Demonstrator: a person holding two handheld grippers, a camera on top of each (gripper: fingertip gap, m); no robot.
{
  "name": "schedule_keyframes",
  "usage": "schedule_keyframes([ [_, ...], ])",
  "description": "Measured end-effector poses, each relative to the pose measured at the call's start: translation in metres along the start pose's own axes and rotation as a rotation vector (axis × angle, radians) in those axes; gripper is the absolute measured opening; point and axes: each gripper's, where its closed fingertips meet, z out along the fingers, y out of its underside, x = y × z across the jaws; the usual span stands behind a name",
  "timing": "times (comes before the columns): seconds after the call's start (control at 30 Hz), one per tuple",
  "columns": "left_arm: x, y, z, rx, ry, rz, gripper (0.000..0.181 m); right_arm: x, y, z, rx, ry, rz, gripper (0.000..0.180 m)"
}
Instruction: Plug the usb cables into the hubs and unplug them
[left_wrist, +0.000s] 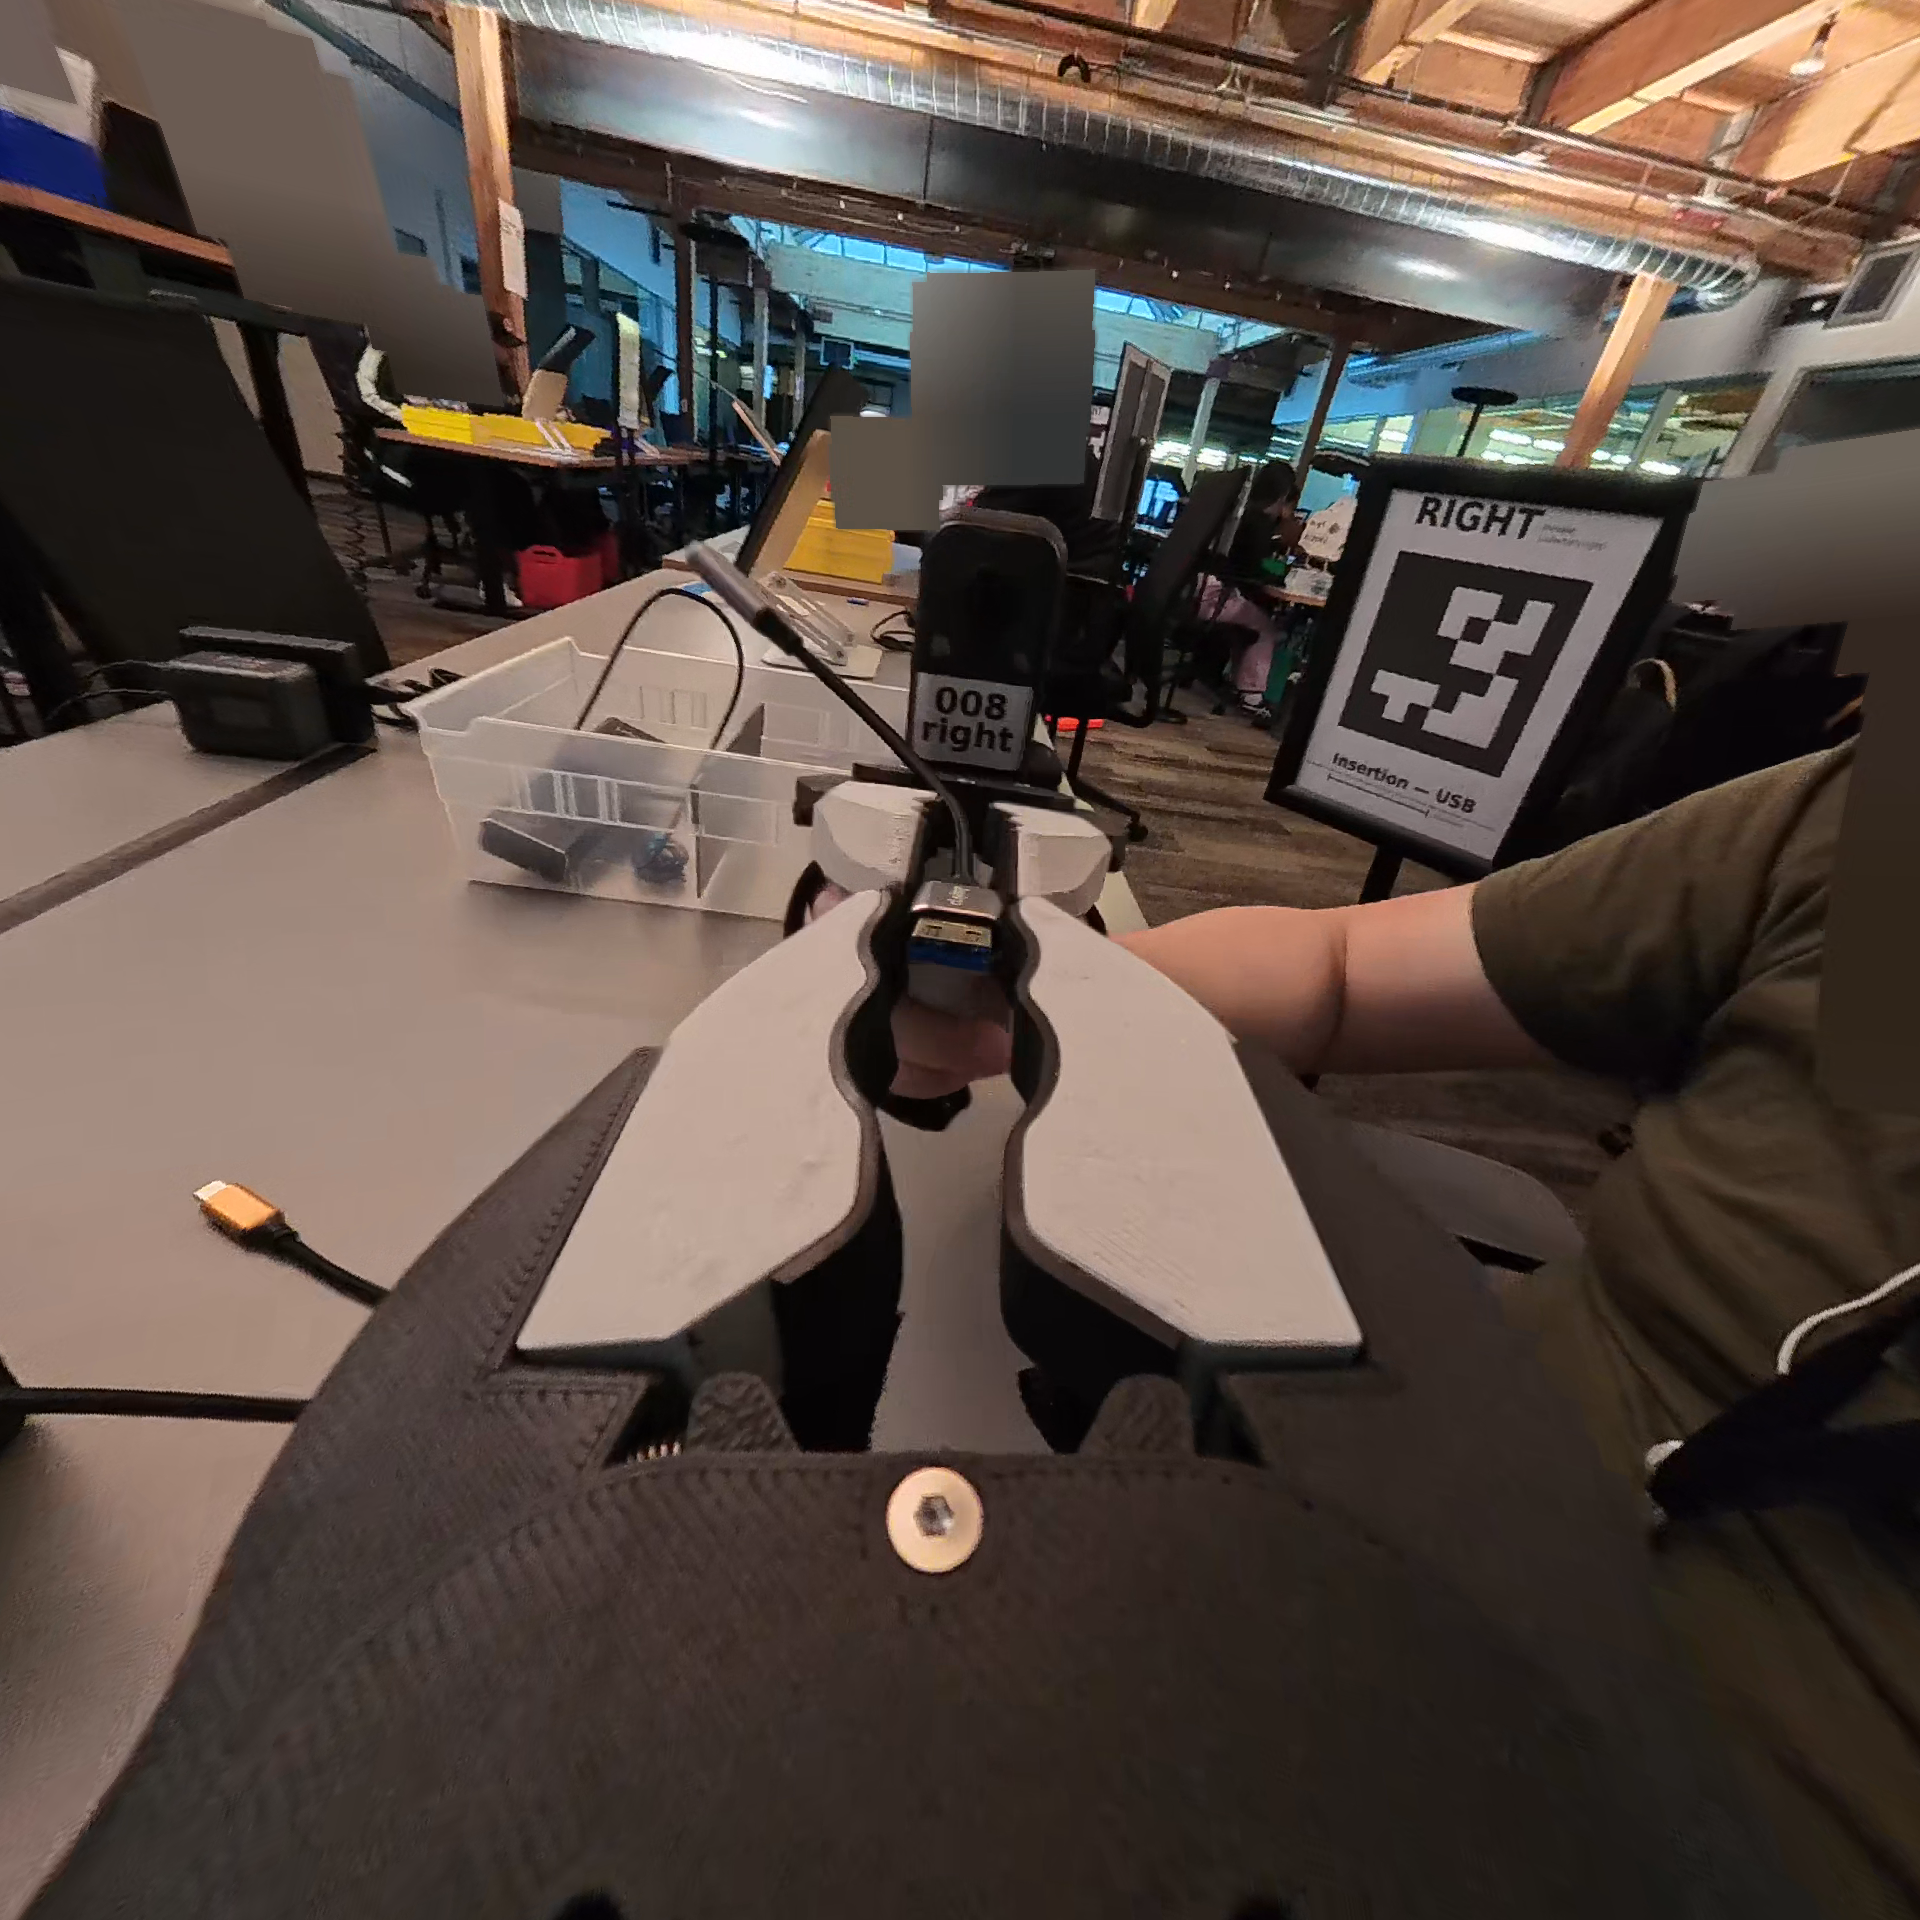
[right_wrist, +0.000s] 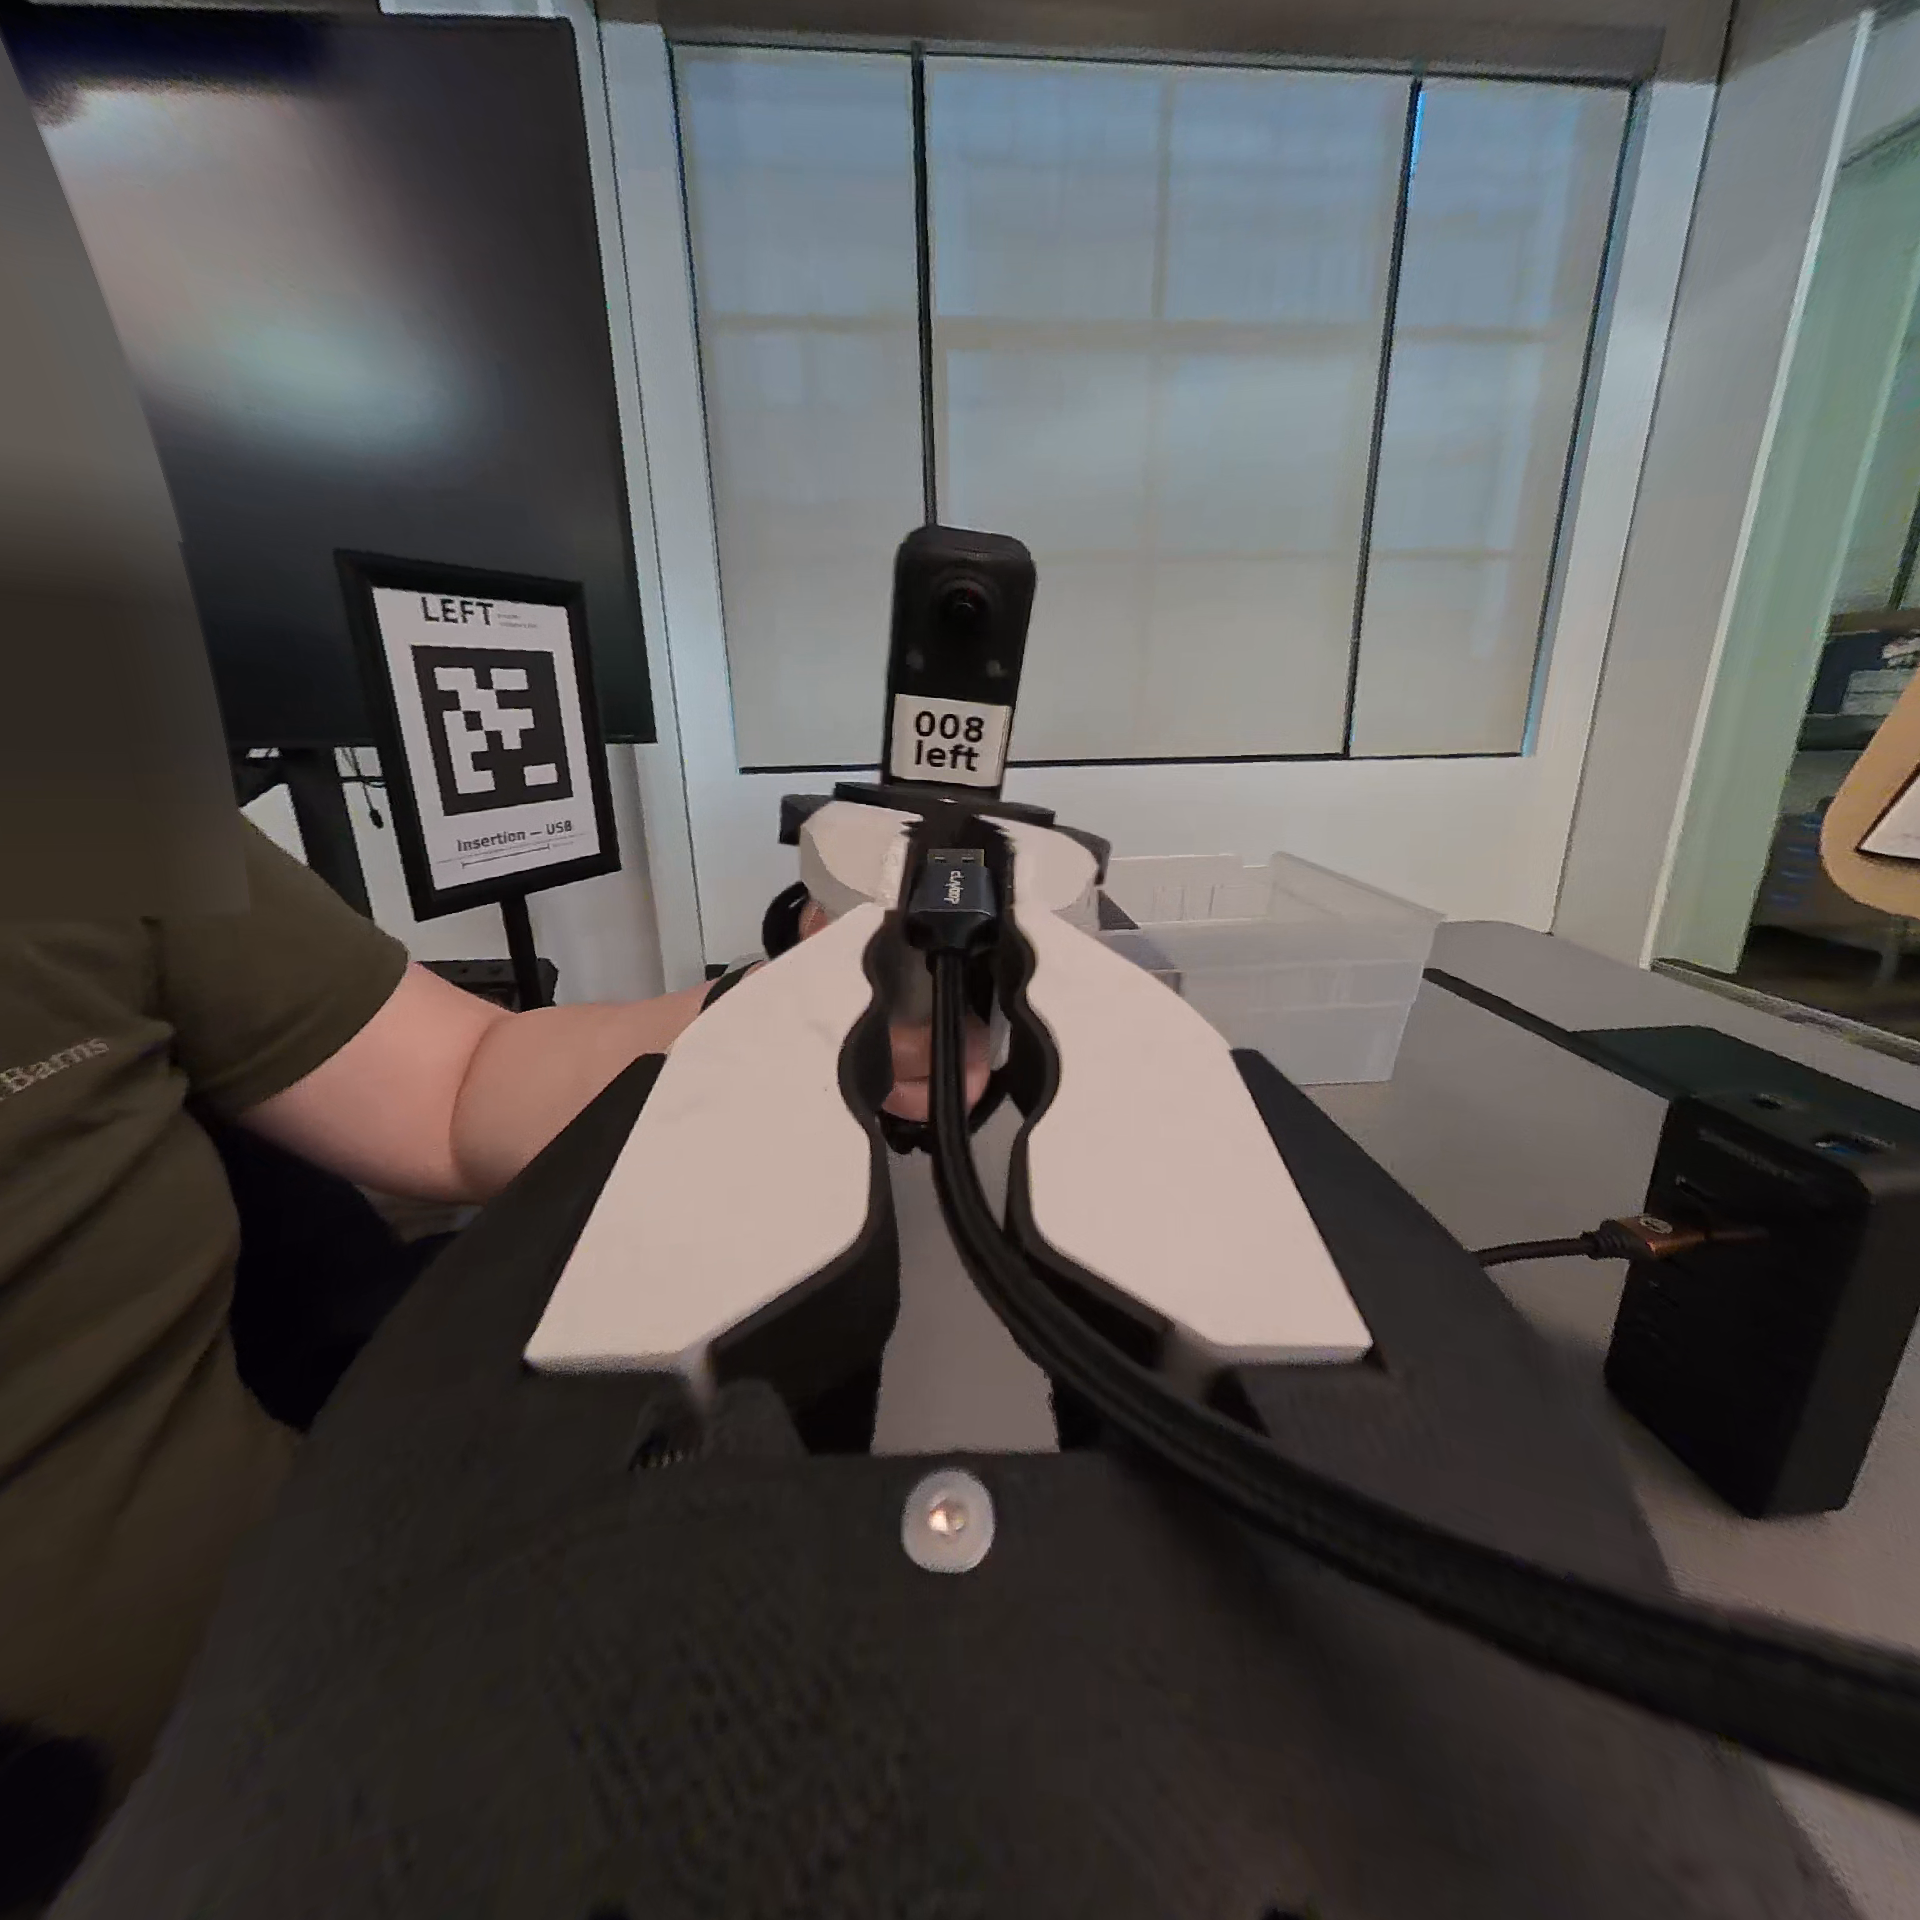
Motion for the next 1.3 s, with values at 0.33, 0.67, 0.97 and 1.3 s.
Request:
schedule_keyframes([
  [0.33,0.000,0.002,-0.002,0.018,0.136,-0.297,0.034,0.003,-0.001,-0.007,-0.075,0.097,-0.308,0.017],
  [0.67,-0.013,0.012,-0.006,0.004,0.152,-0.469,0.007,0.004,0.019,-0.006,-0.233,0.163,-0.604,0.017],
  [0.97,-0.017,0.022,0.002,-0.017,0.155,-0.569,0.007,0.012,0.022,-0.008,-0.239,0.216,-0.658,0.018],
  [1.3,-0.016,0.025,0.012,0.022,0.163,-0.636,0.007,0.020,0.026,-0.007,-0.291,0.291,-0.732,0.018],
])
